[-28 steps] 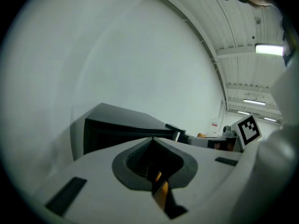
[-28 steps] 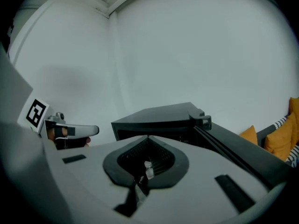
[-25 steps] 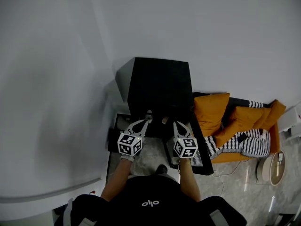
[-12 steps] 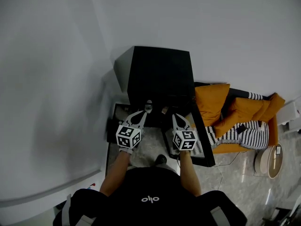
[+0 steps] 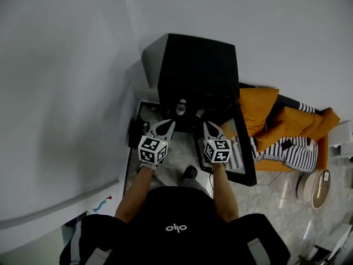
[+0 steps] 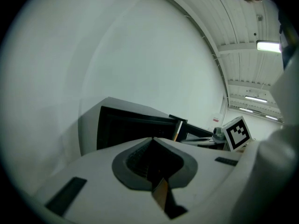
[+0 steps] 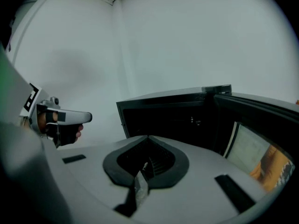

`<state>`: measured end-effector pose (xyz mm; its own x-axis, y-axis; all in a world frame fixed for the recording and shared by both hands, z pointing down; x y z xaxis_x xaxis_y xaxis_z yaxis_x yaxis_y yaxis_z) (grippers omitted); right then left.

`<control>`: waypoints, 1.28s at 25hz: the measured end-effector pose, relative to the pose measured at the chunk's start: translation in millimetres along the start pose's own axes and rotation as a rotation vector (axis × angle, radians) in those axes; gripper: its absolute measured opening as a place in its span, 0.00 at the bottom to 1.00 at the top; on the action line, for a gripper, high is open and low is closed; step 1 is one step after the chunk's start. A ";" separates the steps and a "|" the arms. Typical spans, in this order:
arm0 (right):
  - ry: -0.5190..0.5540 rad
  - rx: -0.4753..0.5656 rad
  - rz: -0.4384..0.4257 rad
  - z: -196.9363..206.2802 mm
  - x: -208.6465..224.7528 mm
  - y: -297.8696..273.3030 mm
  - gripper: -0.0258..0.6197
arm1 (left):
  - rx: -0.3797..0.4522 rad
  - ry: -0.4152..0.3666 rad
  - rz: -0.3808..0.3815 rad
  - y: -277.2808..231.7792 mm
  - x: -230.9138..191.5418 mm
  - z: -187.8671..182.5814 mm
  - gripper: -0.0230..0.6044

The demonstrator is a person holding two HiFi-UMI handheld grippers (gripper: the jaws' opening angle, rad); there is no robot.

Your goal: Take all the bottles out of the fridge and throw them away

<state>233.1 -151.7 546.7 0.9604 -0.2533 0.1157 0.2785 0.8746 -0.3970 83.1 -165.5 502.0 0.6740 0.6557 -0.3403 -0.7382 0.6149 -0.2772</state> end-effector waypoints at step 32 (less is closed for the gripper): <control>0.078 -0.083 -0.069 97.3 -31.9 -143.1 0.29 | 0.005 -0.019 -0.009 16.6 -55.7 75.9 0.05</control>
<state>162.5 -228.5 688.4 0.9352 -0.3460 0.0752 0.3398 0.8174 -0.4653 35.4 -158.5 584.6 0.6814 0.6581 -0.3204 -0.7317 0.6235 -0.2754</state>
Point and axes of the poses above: the fingertips, and each gripper's own axes: y backward along the fingers, x to its right, z out of its underside, the point moved 1 cm from there along y, backward along the fingers, and after that the axes turned 5 degrees about y, right-handed, at the moved point
